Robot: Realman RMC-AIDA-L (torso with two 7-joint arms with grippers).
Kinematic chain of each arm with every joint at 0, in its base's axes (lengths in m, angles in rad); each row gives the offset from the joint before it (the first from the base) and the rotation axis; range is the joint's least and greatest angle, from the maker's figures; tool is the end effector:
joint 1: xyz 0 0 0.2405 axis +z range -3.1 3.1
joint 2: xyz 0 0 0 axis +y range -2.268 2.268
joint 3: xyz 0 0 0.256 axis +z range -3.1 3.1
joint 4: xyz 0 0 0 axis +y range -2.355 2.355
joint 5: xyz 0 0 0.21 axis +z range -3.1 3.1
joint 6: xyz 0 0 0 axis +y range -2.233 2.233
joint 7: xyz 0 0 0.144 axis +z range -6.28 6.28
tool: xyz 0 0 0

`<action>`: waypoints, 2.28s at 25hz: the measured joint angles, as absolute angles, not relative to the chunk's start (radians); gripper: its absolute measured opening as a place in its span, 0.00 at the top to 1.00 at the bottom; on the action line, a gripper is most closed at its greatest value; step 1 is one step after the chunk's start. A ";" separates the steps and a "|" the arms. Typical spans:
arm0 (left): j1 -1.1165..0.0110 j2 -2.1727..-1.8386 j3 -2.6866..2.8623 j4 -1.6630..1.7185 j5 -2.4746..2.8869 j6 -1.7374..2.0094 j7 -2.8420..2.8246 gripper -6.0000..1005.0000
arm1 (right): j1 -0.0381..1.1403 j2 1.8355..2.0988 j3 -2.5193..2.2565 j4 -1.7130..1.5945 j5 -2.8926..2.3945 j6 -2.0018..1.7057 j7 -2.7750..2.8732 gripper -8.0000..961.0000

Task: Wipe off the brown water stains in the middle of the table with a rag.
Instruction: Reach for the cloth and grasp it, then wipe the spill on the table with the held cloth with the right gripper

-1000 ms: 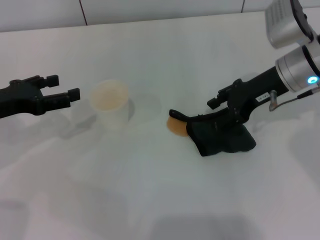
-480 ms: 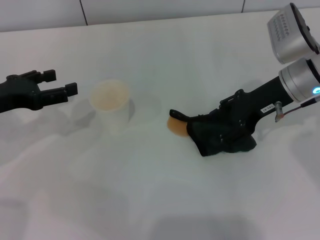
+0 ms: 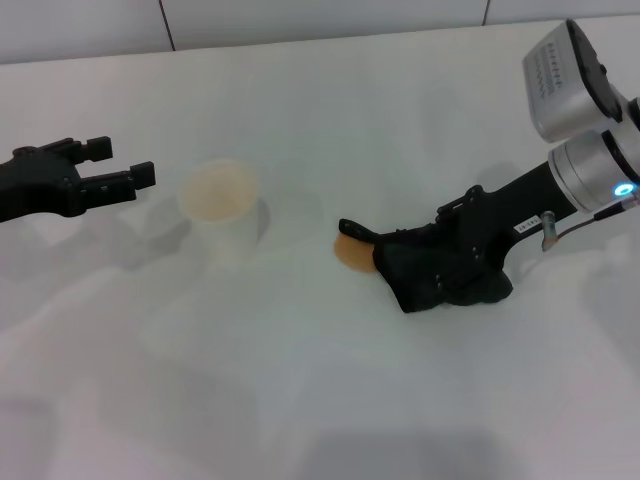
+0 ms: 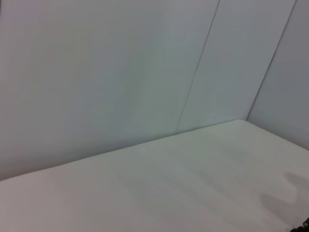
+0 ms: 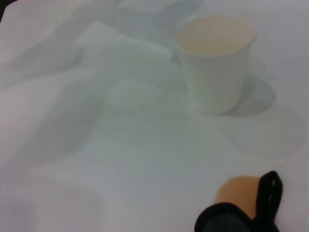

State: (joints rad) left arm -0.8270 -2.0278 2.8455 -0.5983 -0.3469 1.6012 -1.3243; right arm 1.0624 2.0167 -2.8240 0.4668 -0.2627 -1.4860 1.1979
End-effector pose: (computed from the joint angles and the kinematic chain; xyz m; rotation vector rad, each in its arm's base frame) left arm -0.2769 0.3684 0.0351 -2.5374 -0.8075 -0.6406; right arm 0.2442 0.3808 -0.0132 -3.0264 0.4226 -0.0333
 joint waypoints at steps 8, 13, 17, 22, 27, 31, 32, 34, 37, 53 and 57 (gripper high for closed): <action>-0.827 -2.028 2.846 -0.599 -0.347 1.602 -1.324 0.14 | 1.059 2.018 -2.824 0.466 -0.273 -1.481 1.202 0.19; -0.827 -2.029 2.846 -0.597 -0.347 1.602 -1.324 0.14 | 1.059 2.018 -2.823 0.466 -0.282 -1.485 1.203 0.23; -0.827 -2.029 2.845 -0.598 -0.347 1.602 -1.324 0.14 | 1.062 2.017 -2.822 0.466 -0.282 -1.508 1.195 0.34; -0.827 -2.029 2.846 -0.599 -0.347 1.602 -1.324 0.14 | 1.067 2.017 -2.822 0.466 -0.283 -1.515 1.194 0.54; -0.827 -2.030 2.846 -0.600 -0.347 1.602 -1.324 0.14 | 1.069 2.017 -2.822 0.466 -0.283 -1.520 1.193 0.75; -0.827 -2.030 2.846 -0.600 -0.347 1.602 -1.324 0.14 | 1.070 2.017 -2.822 0.466 -0.284 -1.520 1.193 0.94; -0.827 -2.030 2.846 -0.600 -0.347 1.601 -1.324 0.14 | 1.071 2.017 -2.822 0.466 -0.284 -1.520 1.193 0.94; -0.827 -2.030 2.846 -0.601 -0.347 1.601 -1.324 0.14 | 1.072 2.017 -2.822 0.466 -0.284 -1.520 1.193 0.95; -0.827 -2.030 2.846 -0.601 -0.347 1.601 -1.324 0.14 | 1.072 2.017 -2.822 0.450 -0.284 -1.515 1.196 0.95; -0.833 -2.027 2.846 -0.601 -0.341 1.601 -1.355 0.14 | 1.088 2.016 -2.822 0.429 -0.277 -1.503 1.202 0.95; -0.837 -2.025 2.846 -0.601 -0.341 1.601 -1.362 0.14 | 1.089 2.016 -2.822 0.425 -0.277 -1.503 1.203 0.95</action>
